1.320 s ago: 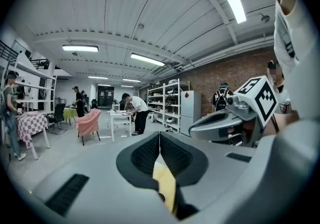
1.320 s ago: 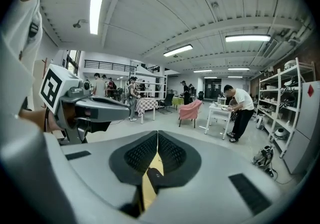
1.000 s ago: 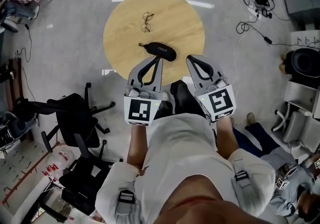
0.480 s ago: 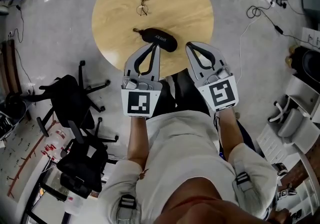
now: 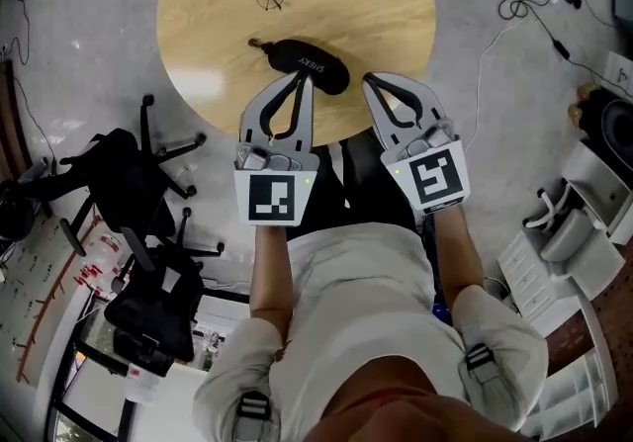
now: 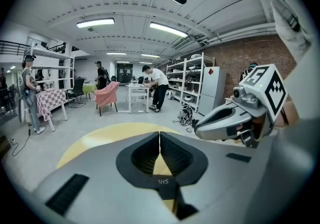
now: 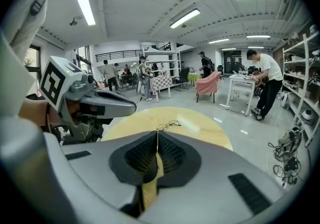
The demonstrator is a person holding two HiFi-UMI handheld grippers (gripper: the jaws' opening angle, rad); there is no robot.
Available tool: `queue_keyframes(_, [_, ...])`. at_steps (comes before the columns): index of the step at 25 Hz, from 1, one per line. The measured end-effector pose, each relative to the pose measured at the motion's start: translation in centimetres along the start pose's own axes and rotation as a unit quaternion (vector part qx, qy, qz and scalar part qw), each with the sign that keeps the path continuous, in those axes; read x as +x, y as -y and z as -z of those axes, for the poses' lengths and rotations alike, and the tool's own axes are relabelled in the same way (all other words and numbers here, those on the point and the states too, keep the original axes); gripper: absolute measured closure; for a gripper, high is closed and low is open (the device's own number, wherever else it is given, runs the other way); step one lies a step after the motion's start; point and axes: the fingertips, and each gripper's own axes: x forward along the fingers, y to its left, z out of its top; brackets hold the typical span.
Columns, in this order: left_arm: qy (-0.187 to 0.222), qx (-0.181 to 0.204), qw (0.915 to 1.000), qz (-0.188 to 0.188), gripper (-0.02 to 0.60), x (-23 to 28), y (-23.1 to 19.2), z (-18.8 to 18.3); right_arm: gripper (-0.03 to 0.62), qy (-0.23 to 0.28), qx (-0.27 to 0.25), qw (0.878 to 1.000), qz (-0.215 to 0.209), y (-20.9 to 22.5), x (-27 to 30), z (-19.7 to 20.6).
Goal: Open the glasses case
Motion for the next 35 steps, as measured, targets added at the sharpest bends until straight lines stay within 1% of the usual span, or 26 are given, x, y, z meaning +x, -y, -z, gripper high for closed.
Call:
queue_keyframes(4, [-0.019,0.027,0.9994,0.005,0.561,0.8,-0.1,1.6,0.574,-0.003,0.002,1.000,-0.002,0.8,1.2,1.3])
queue_keyframes(8, [-0.031,0.013,0.9994,-0.003,0.561,1.6,-0.1,3.4,0.574,-0.015,0.007,1.000,-0.001,1.9,2.1,3.3])
queue_keyframes(11, [-0.035,0.008,0.9994,0.001,0.561,2.4,0.3,4.9,0.574,-0.031,0.002,1.000,0.002,2.4,2.8,5.1])
queue_keyframes(13, [-0.038,-0.006,0.9992,-0.002,0.561,2.7,0.2,6.0,0.574,-0.038,0.000,0.999,-0.002,2.3,3.5,6.0])
queue_keyframes(17, [-0.051,-0.001,0.9987,-0.001,0.561,3.6,-0.1,7.7,0.574,-0.044,0.001,0.999,-0.008,2.0,4.5,7.3])
queue_keyframes(21, [-0.057,-0.016,0.9982,-0.006,0.561,4.1,-0.5,9.4,0.574,-0.050,0.020,0.999,-0.009,1.3,5.4,9.0])
queue_keyframes(24, [-0.065,-0.024,0.9976,-0.007,0.561,4.2,-0.8,10.4,0.574,-0.061,0.023,0.998,-0.016,0.5,6.1,10.1])
queue_keyframes(27, [-0.072,-0.037,0.9967,-0.003,0.560,4.5,-1.0,11.4,0.574,-0.071,0.022,0.997,-0.025,-0.2,6.7,10.9])
queue_keyframes(31, [-0.079,-0.032,0.9963,0.000,0.560,5.0,-1.3,12.6,0.573,-0.067,0.025,0.997,-0.024,-0.7,7.6,11.0])
queue_keyframes(35, [-0.080,-0.037,0.9961,0.001,0.560,5.0,-1.7,13.6,0.572,-0.068,0.026,0.997,-0.021,-1.0,8.1,11.4])
